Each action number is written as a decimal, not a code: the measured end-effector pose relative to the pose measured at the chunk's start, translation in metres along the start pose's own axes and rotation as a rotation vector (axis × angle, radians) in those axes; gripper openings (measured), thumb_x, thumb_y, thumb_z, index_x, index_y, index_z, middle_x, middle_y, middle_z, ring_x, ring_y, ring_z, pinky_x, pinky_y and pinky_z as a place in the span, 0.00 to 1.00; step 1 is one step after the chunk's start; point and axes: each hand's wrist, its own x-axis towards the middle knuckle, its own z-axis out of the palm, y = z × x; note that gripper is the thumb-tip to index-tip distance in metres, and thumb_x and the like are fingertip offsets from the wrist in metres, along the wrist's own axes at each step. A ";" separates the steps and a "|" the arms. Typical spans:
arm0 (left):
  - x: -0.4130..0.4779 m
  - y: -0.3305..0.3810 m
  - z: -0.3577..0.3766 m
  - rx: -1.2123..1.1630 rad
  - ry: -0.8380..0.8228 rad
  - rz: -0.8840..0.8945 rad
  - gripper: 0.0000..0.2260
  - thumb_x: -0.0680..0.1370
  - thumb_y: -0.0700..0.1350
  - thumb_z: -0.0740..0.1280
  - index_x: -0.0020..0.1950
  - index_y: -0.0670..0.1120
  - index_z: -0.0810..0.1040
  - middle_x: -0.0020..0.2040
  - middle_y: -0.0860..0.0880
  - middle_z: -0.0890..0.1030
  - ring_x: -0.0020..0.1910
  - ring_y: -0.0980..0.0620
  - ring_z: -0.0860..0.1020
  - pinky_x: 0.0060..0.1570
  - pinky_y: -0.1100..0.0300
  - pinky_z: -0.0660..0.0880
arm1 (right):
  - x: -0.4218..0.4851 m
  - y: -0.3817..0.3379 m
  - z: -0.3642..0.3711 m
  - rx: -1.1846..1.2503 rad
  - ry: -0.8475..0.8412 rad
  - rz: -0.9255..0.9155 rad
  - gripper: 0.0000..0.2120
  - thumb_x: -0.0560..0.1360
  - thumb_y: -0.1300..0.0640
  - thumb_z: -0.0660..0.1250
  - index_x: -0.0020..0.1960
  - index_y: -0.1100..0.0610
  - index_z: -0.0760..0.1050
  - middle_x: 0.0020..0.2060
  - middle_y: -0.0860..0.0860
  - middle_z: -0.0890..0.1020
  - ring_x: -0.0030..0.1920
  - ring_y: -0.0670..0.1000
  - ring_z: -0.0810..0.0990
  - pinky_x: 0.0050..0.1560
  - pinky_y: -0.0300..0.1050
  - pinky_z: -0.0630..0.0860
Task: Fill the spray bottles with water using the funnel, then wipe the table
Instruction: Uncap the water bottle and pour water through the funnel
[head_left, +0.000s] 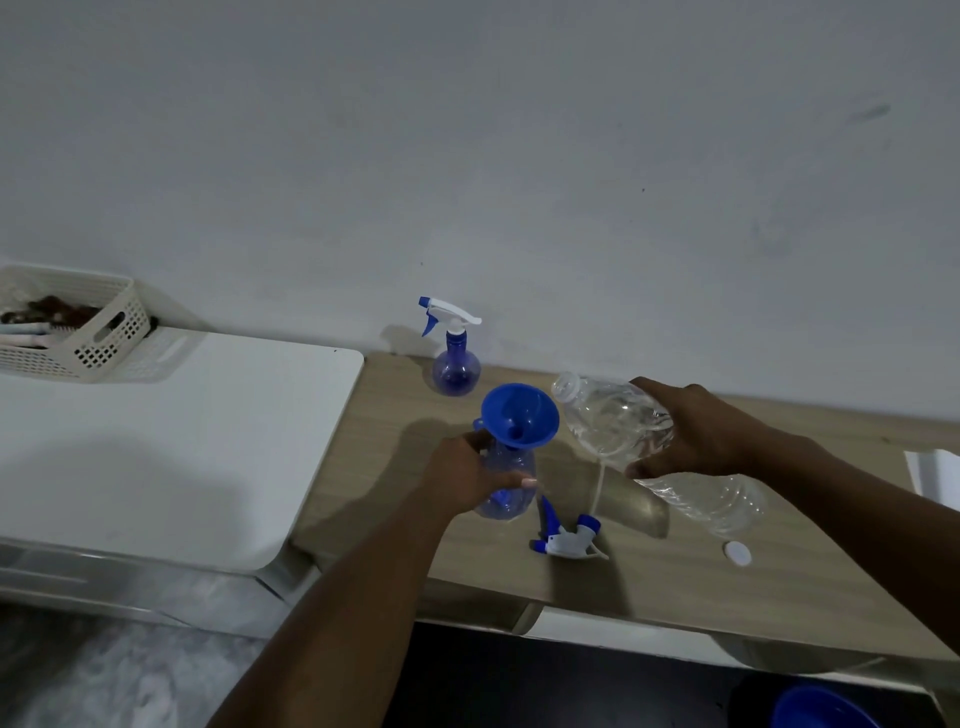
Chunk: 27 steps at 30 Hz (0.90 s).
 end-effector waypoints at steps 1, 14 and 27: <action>-0.001 0.001 -0.001 -0.011 -0.003 0.002 0.24 0.66 0.56 0.81 0.58 0.50 0.81 0.47 0.57 0.83 0.47 0.58 0.80 0.49 0.66 0.74 | 0.000 -0.001 -0.001 -0.017 -0.014 0.008 0.43 0.61 0.42 0.82 0.71 0.48 0.68 0.51 0.42 0.80 0.42 0.36 0.76 0.43 0.32 0.70; -0.005 0.008 -0.004 -0.071 -0.033 0.011 0.20 0.67 0.51 0.81 0.55 0.54 0.77 0.44 0.61 0.79 0.45 0.60 0.78 0.40 0.76 0.71 | 0.007 -0.007 -0.010 -0.191 -0.162 0.206 0.56 0.62 0.39 0.81 0.80 0.49 0.54 0.65 0.58 0.76 0.66 0.57 0.73 0.62 0.49 0.73; -0.006 0.009 -0.004 -0.082 -0.018 0.019 0.21 0.66 0.52 0.82 0.54 0.54 0.77 0.44 0.60 0.81 0.44 0.62 0.79 0.44 0.73 0.73 | 0.013 -0.009 -0.018 -0.322 -0.197 0.162 0.52 0.63 0.37 0.78 0.79 0.49 0.55 0.57 0.53 0.80 0.60 0.54 0.73 0.55 0.47 0.73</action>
